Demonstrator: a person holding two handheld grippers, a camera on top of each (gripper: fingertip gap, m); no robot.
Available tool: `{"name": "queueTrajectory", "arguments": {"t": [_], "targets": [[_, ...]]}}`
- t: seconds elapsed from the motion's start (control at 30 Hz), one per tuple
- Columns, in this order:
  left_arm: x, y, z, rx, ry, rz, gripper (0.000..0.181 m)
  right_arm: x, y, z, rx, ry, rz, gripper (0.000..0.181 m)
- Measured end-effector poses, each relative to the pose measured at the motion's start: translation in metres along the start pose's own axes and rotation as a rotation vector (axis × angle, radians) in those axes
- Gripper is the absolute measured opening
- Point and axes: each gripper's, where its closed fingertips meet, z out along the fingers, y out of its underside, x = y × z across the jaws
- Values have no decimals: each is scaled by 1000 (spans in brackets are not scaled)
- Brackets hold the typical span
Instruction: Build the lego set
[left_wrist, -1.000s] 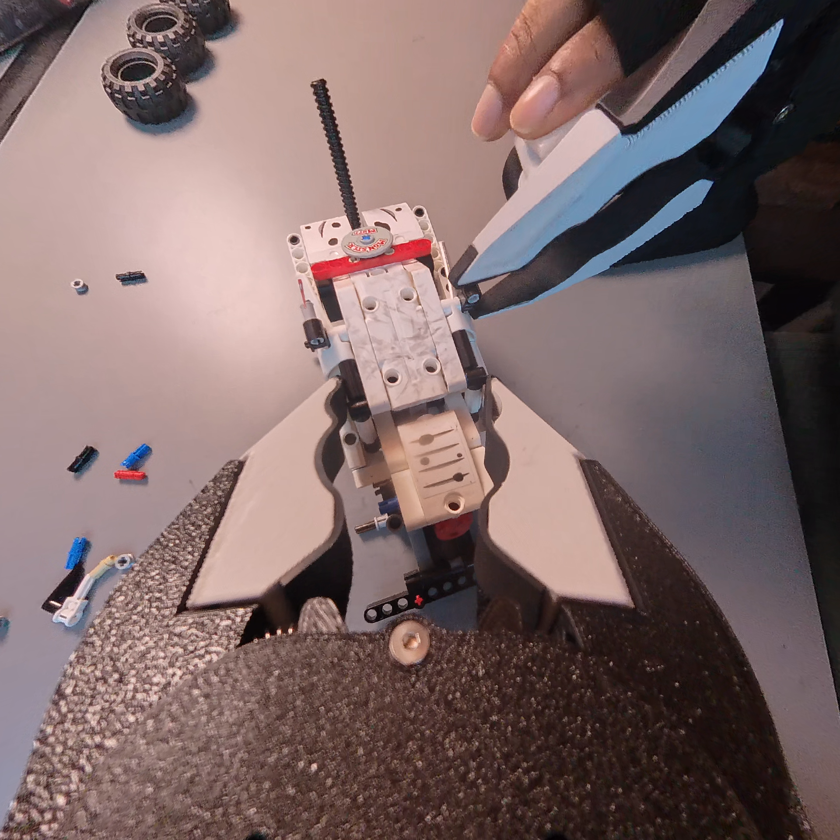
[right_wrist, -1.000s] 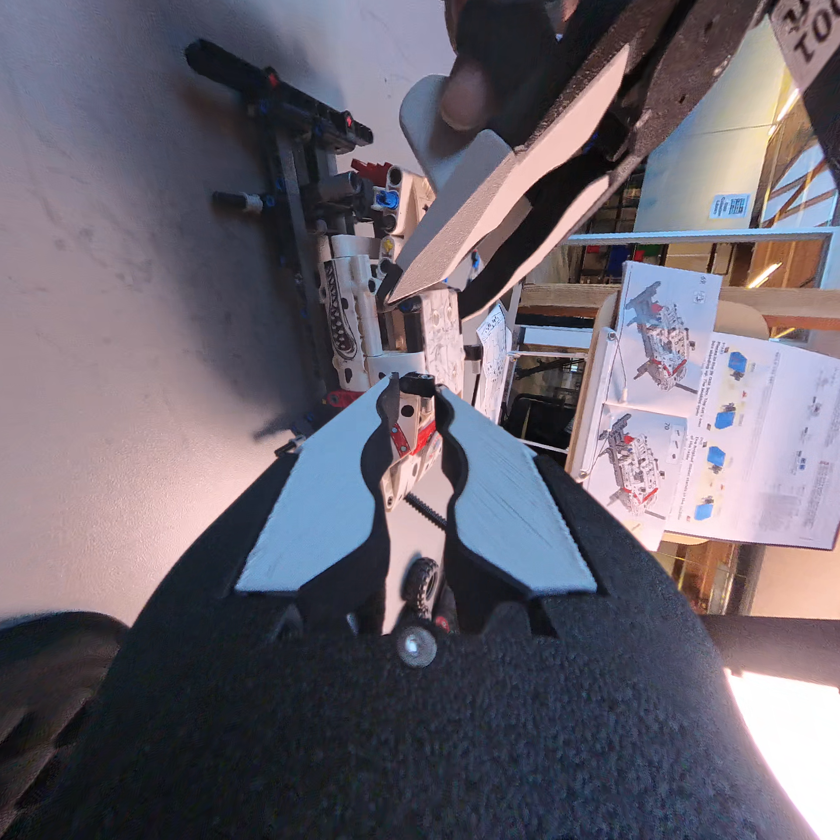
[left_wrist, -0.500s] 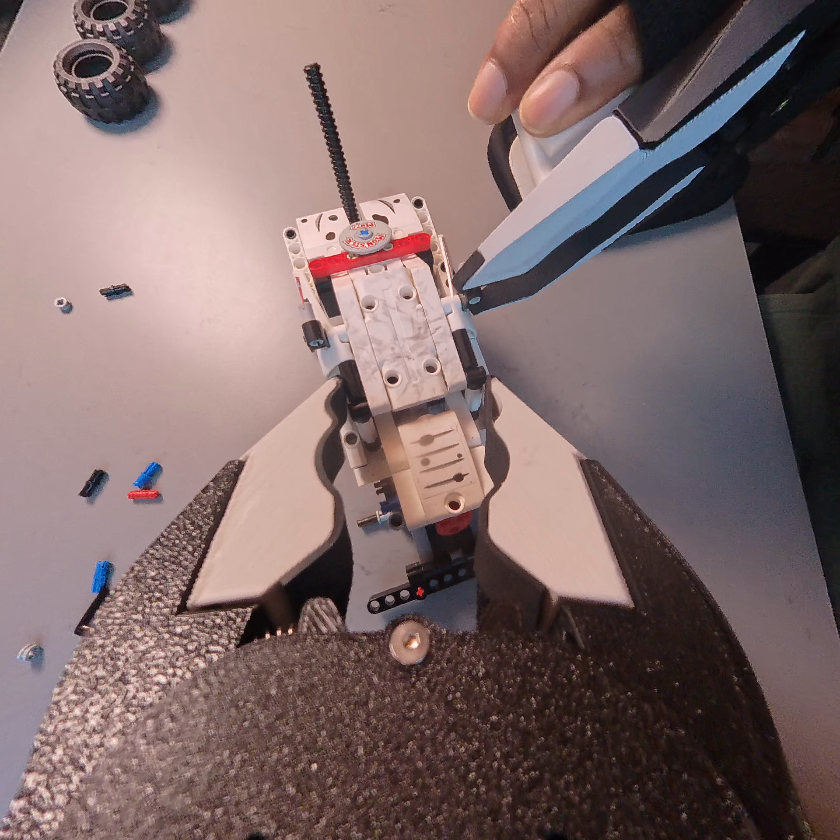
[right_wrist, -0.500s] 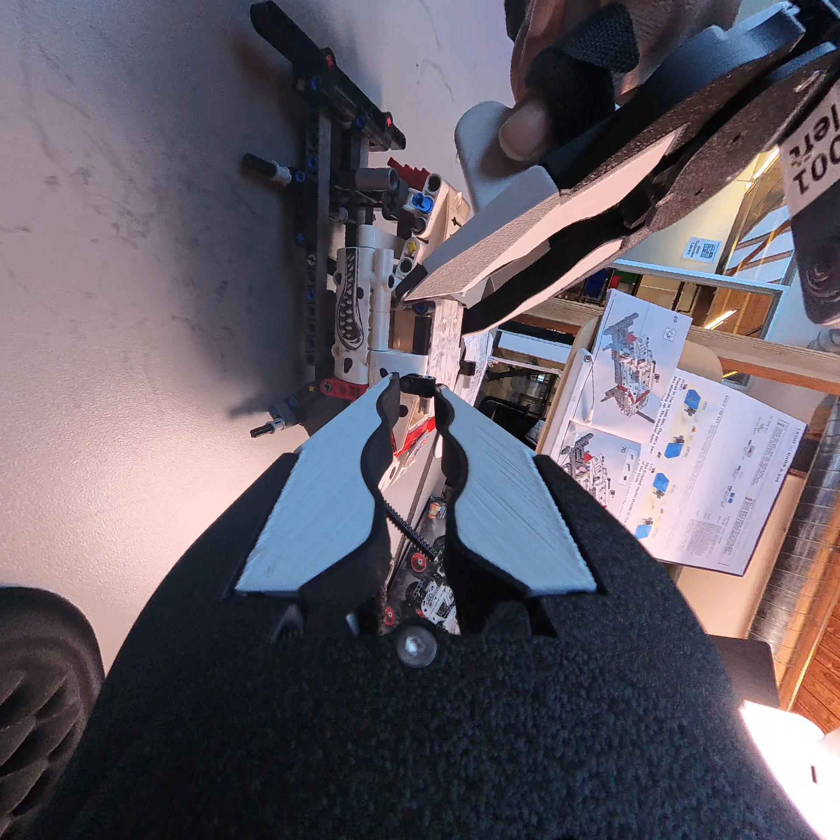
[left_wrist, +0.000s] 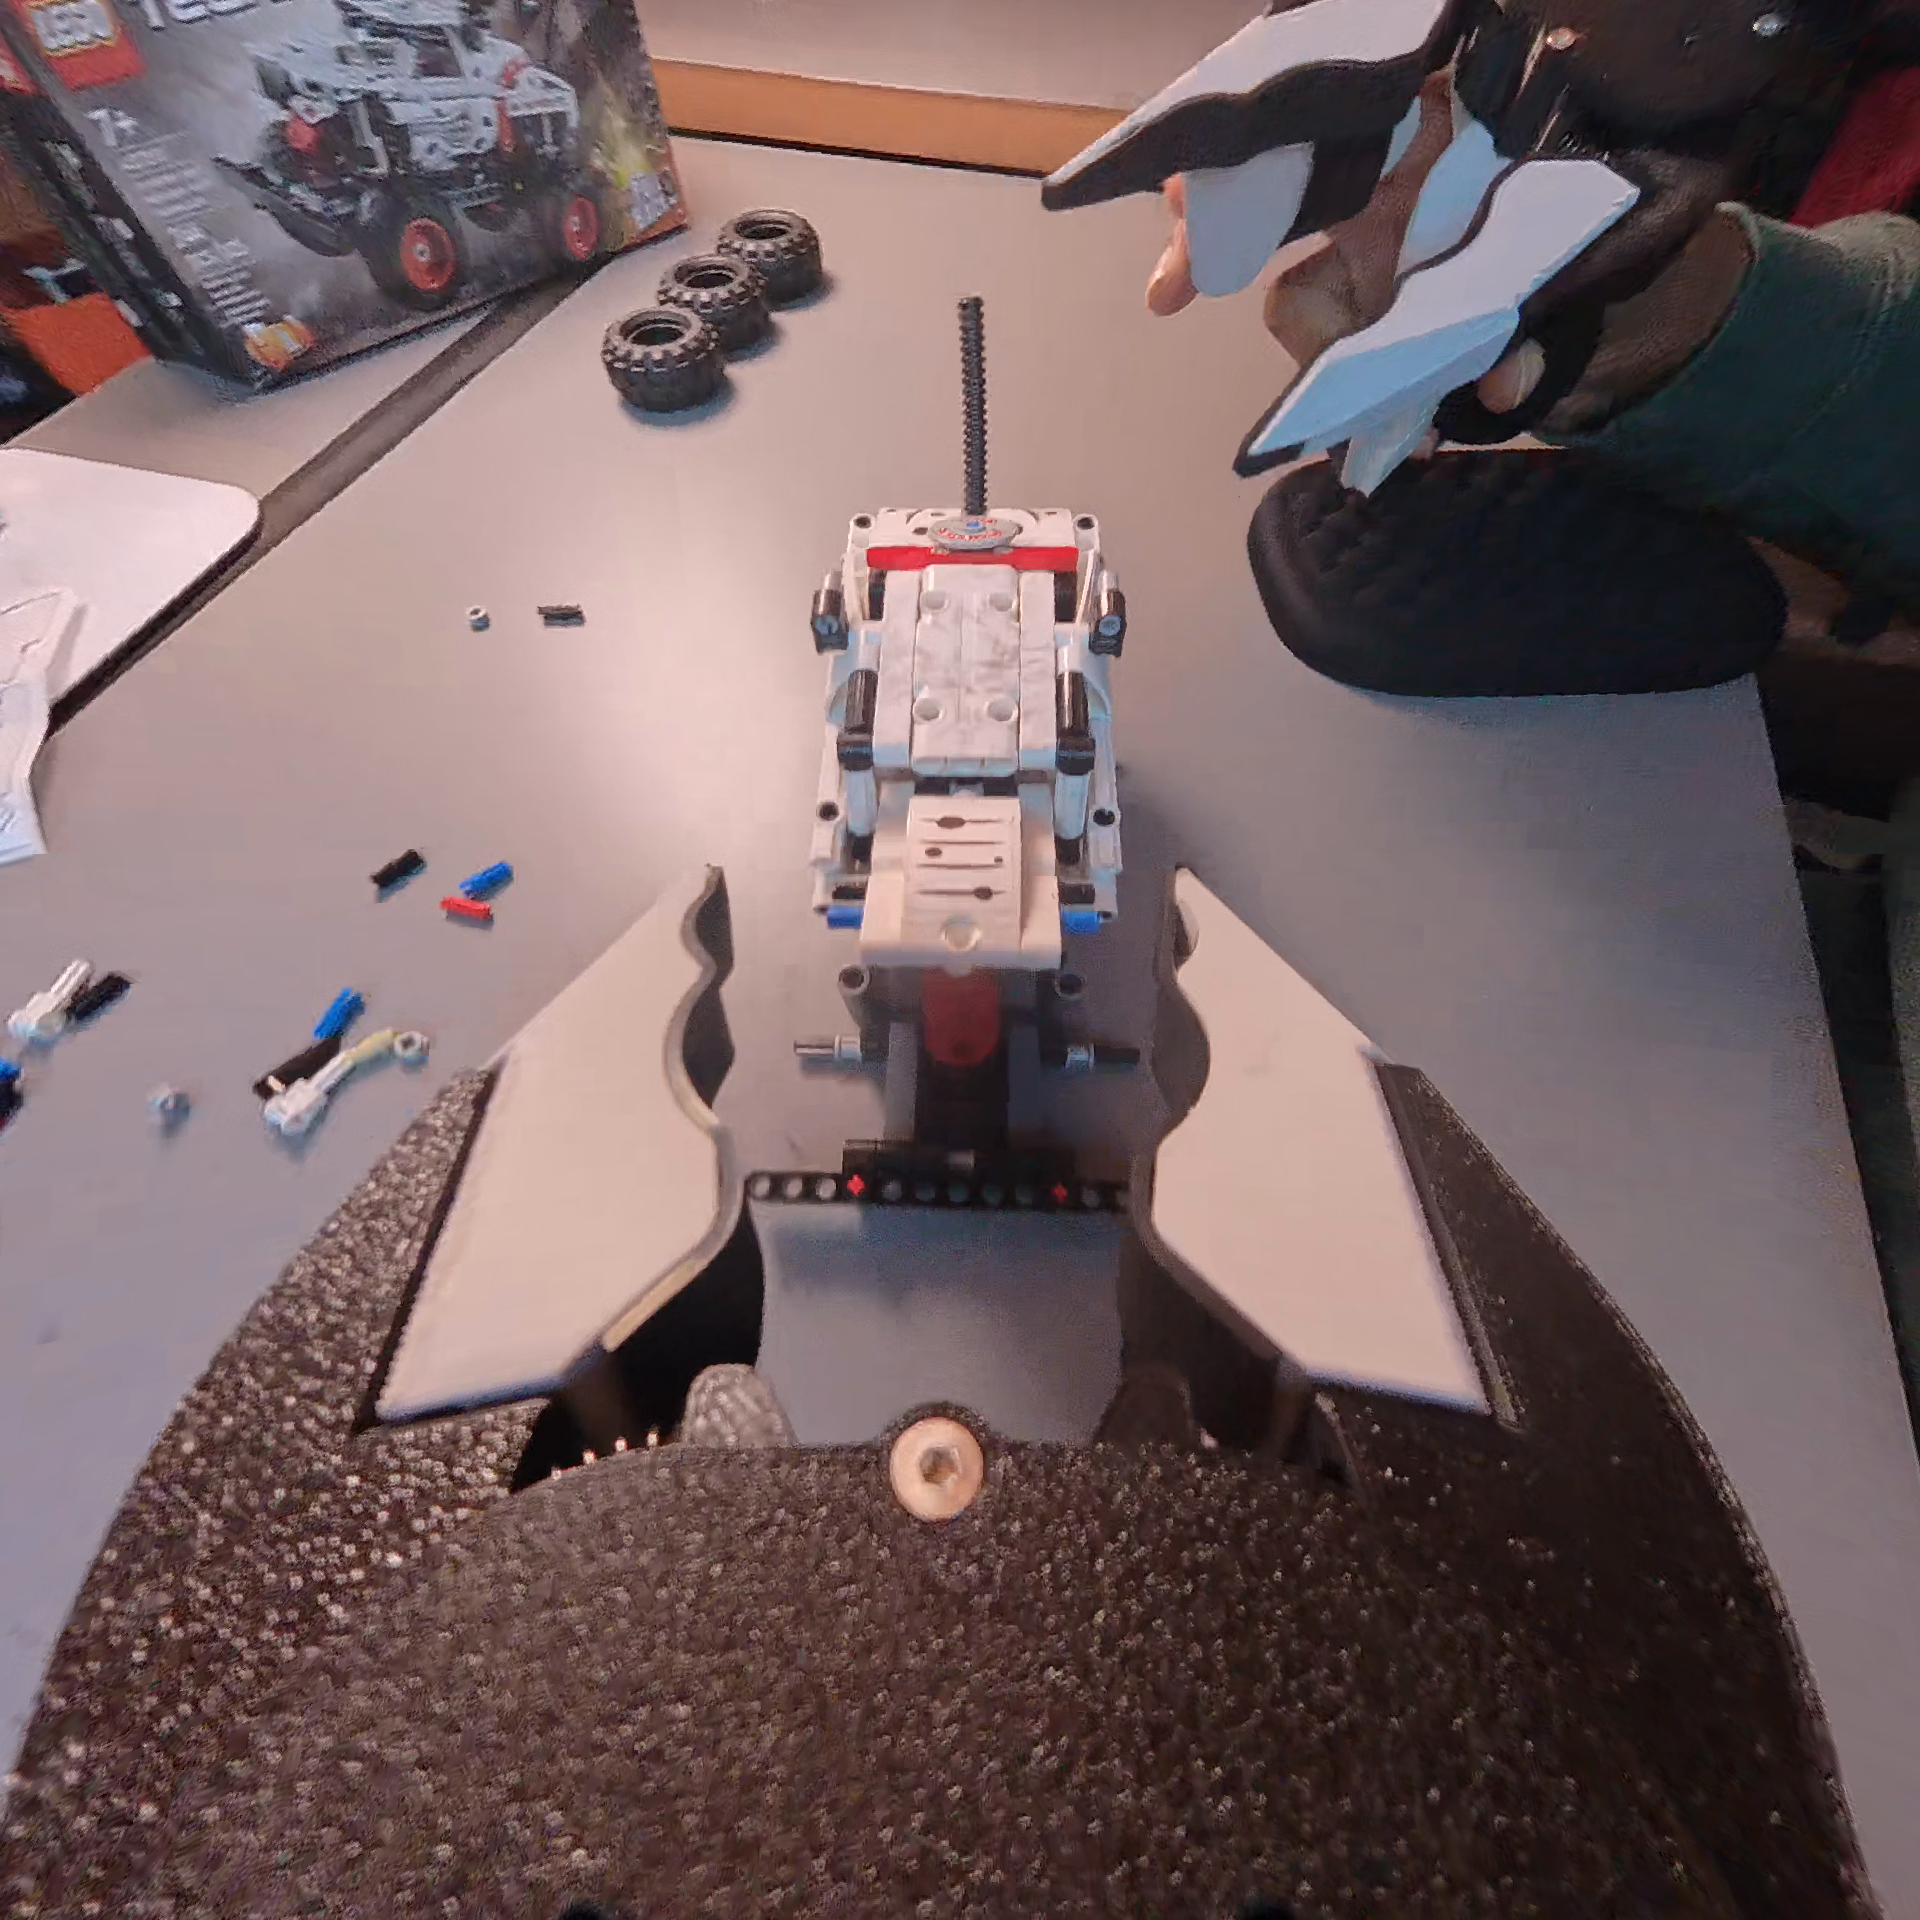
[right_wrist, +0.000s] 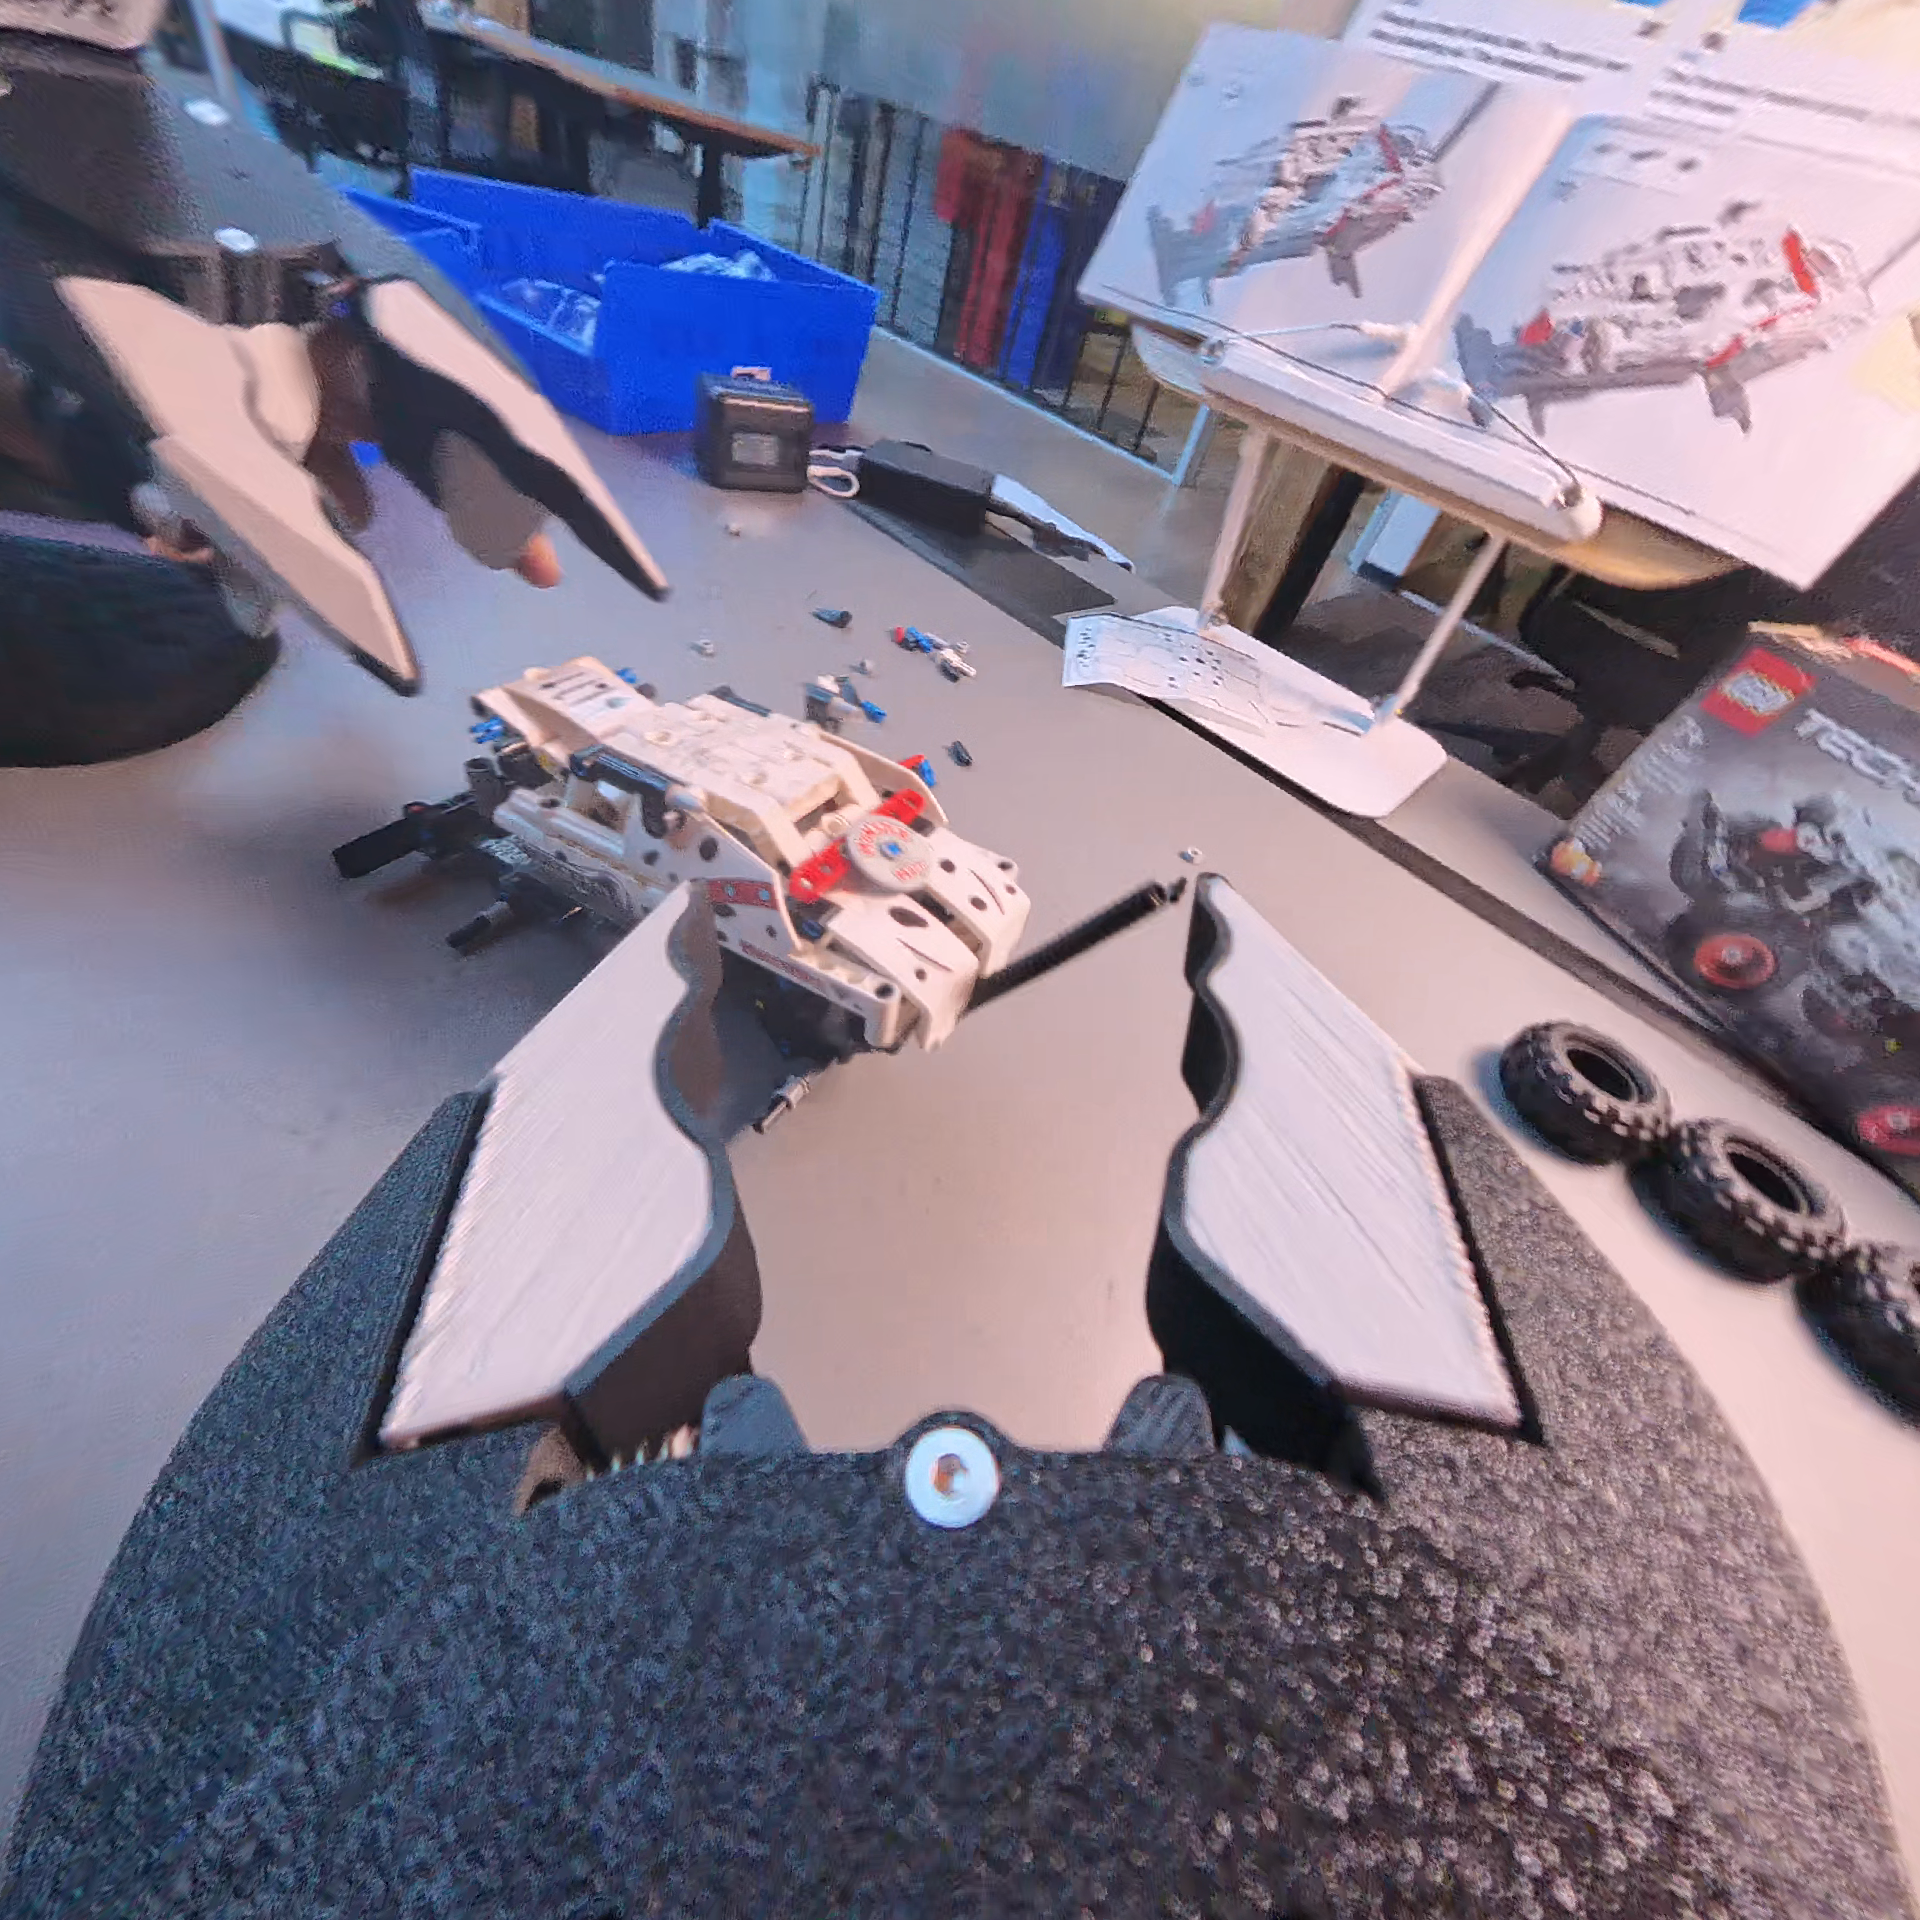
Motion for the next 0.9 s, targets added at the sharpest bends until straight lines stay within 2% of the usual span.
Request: {"name": "queueTrajectory", "arguments": {"t": [0.1, 0.2, 0.37, 0.43, 0.5, 0.63, 0.77, 0.9], "targets": [[-4, 24, -6, -41, -88, -46, 94, 15, 22, -2, -49, 23, 91, 110], [0, 45, 1, -113, -99, -35, 100, 21, 23, -2, -63, 12, 149, 111], [-2, 45, 21, -159, -122, 23, 80, 26, 23, -4, -43, 30, 186, 105], [0, 43, 28, -158, -107, 33, 62, 27, 23, -6, -33, 41, 182, 104], [-1, 41, 32, -164, -84, 5, 61, 27, 20, -9, -16, 53, 177, 102], [-9, 31, 31, -130, 33, -223, 59, 13, 8, -20, -3, 50, 189, 96], [-21, 21, 30, -96, 175, -461, 59, -29, -2, -25, -36, 27, 250, 91], [-32, 13, 34, -62, 277, -676, 59, -69, -3, -15, -90, 35, 331, 90]]}}
